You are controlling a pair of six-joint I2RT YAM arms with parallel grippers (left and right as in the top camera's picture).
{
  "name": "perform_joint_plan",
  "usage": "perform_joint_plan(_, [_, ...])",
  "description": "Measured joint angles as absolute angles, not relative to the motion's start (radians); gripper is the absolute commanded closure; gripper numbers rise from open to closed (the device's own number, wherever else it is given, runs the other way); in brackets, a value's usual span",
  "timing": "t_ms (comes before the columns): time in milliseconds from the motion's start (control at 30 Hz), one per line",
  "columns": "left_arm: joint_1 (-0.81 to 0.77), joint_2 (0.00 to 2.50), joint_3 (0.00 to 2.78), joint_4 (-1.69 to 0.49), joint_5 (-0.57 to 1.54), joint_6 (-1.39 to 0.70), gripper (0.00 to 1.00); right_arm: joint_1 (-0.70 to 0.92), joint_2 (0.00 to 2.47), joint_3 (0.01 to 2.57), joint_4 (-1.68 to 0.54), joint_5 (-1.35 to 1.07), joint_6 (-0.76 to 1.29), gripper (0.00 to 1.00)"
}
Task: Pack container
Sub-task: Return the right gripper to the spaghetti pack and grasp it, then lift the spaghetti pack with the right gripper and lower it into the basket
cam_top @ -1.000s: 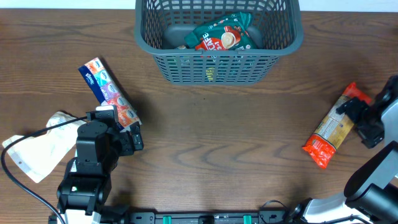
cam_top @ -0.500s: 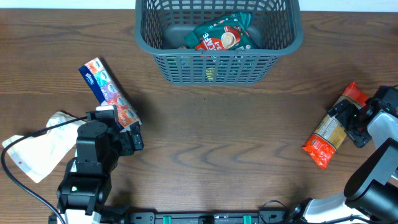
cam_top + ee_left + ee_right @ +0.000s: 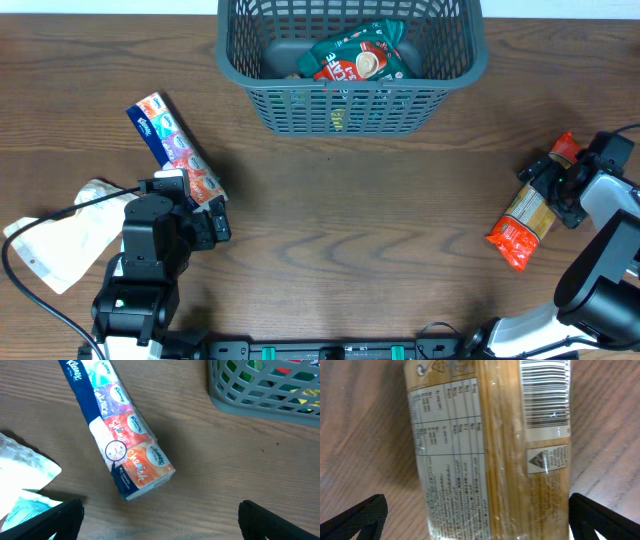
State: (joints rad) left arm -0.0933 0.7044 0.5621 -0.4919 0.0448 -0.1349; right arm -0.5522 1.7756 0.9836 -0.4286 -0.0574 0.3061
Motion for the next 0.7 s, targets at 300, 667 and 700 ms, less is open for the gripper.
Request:
perform_joint_plan(300, [-0.093, 0.704, 0.562, -0.492, 0.045, -0.135, 0.01, -0.552, 1.778, 0.983, -0.459, 0.019, 0.303, 0.01])
perform_joint_plan(667, [-0.093, 0.704, 0.562, -0.492, 0.045, -0.135, 0.01, -0.55, 1.8, 0.989, -0.495, 0.043, 0.299, 0.21])
perform_joint_plan(700, [-0.093, 0.704, 0.562, -0.492, 0.045, -0.135, 0.01, -0.549, 1.804, 0.993, -0.499, 0.048, 0.298, 0.25])
